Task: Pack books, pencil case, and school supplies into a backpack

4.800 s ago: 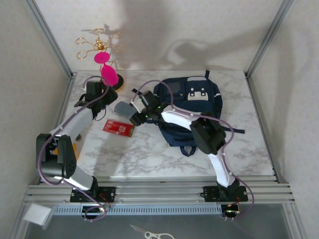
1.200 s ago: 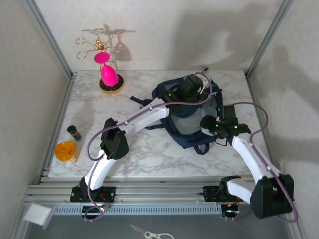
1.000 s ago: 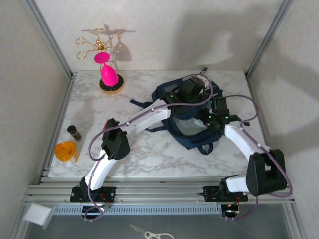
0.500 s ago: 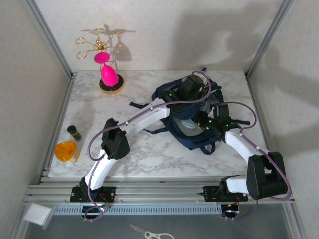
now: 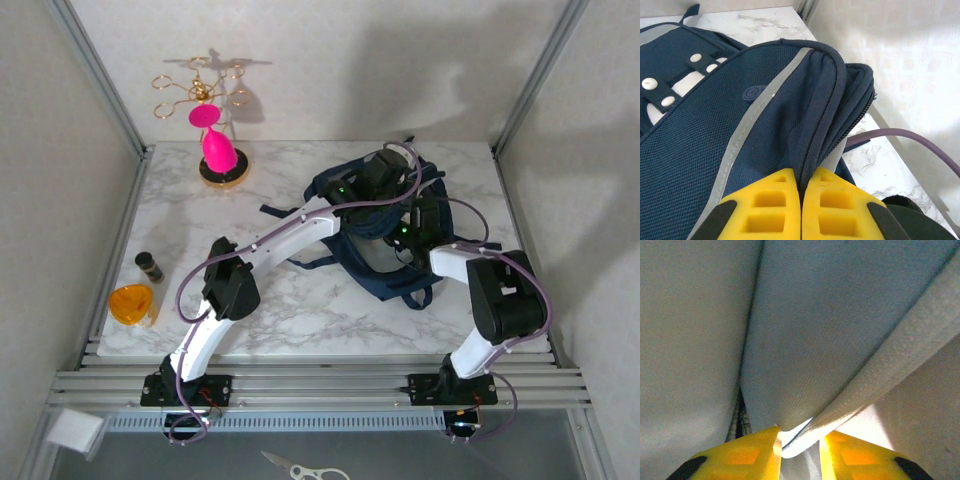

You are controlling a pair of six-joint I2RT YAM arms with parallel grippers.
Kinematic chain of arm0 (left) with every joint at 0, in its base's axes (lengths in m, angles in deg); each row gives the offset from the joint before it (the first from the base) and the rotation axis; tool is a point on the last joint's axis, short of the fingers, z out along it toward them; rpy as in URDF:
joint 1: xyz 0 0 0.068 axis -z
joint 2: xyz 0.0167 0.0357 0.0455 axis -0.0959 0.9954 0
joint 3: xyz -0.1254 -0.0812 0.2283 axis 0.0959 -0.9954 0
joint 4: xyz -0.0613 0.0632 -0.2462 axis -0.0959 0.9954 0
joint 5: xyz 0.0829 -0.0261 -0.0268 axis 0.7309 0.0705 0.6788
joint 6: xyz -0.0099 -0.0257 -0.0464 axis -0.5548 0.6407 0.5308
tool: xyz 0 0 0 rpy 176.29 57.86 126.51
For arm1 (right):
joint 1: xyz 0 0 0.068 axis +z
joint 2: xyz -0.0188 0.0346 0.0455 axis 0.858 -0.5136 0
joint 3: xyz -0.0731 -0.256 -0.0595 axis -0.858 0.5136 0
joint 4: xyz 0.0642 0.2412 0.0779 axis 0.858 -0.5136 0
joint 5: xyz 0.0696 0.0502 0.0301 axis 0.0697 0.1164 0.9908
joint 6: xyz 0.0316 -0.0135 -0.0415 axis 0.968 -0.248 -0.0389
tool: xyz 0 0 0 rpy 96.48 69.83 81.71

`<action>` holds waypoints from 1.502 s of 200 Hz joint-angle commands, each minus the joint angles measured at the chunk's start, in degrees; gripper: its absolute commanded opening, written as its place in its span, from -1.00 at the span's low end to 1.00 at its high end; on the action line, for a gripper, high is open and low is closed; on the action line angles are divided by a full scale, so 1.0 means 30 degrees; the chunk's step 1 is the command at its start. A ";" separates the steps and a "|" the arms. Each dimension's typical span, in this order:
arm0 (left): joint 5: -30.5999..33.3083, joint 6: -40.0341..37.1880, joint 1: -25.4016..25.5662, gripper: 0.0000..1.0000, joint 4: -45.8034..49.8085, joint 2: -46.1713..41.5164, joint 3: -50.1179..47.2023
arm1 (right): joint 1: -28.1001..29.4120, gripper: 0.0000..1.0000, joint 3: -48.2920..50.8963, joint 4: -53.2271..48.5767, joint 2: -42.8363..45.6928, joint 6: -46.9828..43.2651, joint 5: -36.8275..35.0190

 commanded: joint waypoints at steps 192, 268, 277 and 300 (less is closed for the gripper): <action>-0.5980 0.4256 -0.5045 0.19 -0.8190 -0.8386 -1.5219 | -0.0638 0.12 0.0575 -1.6892 1.3283 -0.3047 -0.4645; -0.6142 0.6049 -0.8124 0.15 -1.0943 -0.2015 -1.4483 | 0.0509 0.16 0.1209 -1.3652 0.9201 -0.3433 -0.5745; -0.6234 0.6069 -0.8065 0.13 -1.0947 -0.1650 -1.4414 | -0.0191 0.13 0.1236 -1.2975 0.8693 -0.3702 -0.5036; -0.6103 0.6371 -0.7851 0.02 -1.1051 -0.1803 -1.5521 | -0.1562 0.05 0.0609 -1.1493 0.7396 -0.4944 -0.3388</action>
